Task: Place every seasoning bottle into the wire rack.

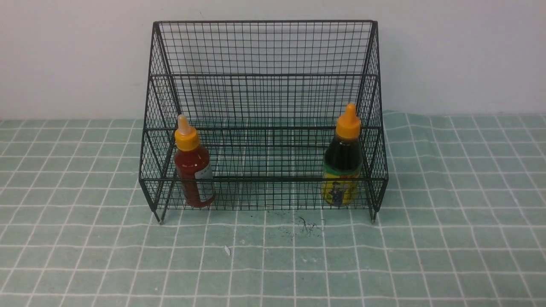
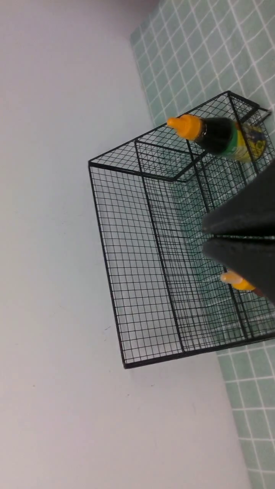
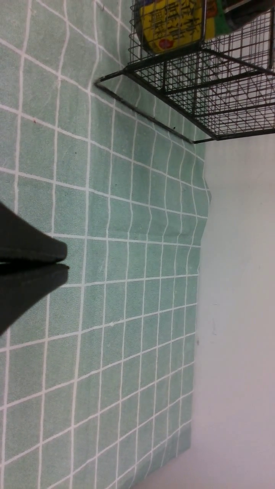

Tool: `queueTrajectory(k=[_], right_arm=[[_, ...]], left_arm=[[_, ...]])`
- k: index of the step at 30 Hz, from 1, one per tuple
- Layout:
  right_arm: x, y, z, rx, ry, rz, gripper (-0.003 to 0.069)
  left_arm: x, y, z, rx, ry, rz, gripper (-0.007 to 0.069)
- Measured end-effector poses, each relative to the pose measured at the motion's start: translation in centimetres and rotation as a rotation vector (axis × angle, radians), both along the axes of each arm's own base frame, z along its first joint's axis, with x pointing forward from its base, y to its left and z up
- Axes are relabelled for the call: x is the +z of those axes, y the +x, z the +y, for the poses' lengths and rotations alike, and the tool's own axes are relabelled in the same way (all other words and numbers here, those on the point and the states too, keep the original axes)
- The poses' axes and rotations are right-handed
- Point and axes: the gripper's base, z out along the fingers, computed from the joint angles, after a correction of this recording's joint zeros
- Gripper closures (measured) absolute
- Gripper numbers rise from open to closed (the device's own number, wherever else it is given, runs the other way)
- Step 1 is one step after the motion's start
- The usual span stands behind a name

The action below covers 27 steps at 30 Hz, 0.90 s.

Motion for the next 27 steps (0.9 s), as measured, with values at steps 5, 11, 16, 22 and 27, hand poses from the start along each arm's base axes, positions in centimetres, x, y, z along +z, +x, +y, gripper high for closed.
queueTrajectory(k=[5, 11, 16, 22, 27], right_arm=[[0.0, 0.0, 0.0, 0.000, 0.000, 0.000, 0.0671], [0.0, 0.0, 0.0, 0.000, 0.000, 0.000, 0.0671], [0.0, 0.0, 0.0, 0.000, 0.000, 0.000, 0.0671], [0.0, 0.0, 0.0, 0.000, 0.000, 0.000, 0.0671], [0.0, 0.0, 0.0, 0.000, 0.000, 0.000, 0.0671]], left_arm=[[-5.4, -2.5, 0.3, -0.012, -0.079, 0.010, 0.0631], [-9.7, -3.9, 0.2, -0.044, -0.153, 0.068, 0.0631], [-11.5, -4.0, 0.2, -0.047, -0.143, 0.097, 0.0631], [-11.7, -3.8, 0.3, -0.066, 0.011, 0.024, 0.0631], [-12.4, -3.9, 0.9, -0.022, 0.132, -0.073, 0.0631]])
